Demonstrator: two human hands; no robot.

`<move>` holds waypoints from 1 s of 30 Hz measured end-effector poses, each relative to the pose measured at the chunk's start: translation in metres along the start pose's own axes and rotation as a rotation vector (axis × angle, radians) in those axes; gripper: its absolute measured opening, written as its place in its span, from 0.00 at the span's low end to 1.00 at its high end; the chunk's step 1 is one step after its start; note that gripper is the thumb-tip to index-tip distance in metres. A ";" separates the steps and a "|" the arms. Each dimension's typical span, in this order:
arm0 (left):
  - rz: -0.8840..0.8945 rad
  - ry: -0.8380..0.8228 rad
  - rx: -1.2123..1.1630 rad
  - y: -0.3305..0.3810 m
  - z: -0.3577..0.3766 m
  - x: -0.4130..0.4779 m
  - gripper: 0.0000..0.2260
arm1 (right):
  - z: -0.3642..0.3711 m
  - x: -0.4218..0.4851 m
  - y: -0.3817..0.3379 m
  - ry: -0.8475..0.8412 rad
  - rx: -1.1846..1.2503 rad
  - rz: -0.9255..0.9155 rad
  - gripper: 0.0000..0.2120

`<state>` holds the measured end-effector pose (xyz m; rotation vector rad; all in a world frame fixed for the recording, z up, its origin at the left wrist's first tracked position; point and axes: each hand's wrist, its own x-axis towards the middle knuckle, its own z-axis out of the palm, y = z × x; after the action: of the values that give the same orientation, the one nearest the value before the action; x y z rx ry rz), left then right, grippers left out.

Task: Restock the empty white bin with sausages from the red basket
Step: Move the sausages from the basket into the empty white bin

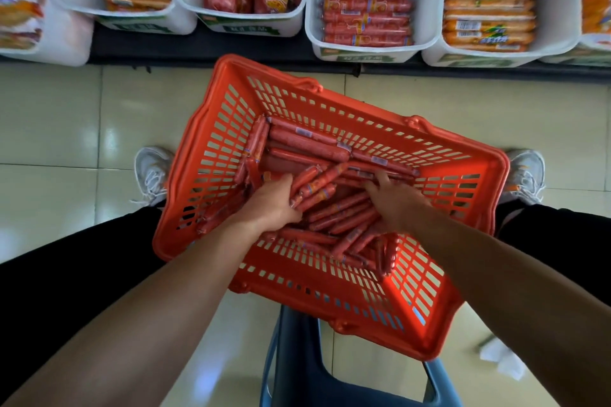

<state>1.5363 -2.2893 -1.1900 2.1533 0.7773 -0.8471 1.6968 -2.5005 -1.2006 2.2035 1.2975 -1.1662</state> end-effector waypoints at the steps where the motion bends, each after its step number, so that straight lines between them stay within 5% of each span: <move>1: -0.011 0.056 -0.019 -0.001 -0.004 -0.002 0.21 | 0.002 0.000 -0.003 0.031 -0.003 -0.008 0.44; 3: -0.037 0.132 -0.073 -0.002 -0.007 -0.005 0.21 | 0.007 0.001 -0.006 0.048 -0.061 -0.045 0.41; 10: -0.133 0.275 -0.257 0.012 -0.009 0.002 0.21 | 0.022 0.009 -0.013 0.038 -0.335 -0.211 0.62; 17: -0.189 0.143 -0.285 0.001 -0.025 0.008 0.24 | 0.043 0.015 -0.038 0.070 -0.293 -0.180 0.39; 30: -0.171 0.120 -0.446 -0.008 -0.049 -0.023 0.21 | 0.044 0.020 -0.035 0.056 -0.095 -0.156 0.43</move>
<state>1.5331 -2.2532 -1.1487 1.7689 1.1089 -0.5637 1.6510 -2.4979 -1.2387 2.1132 1.5382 -1.0801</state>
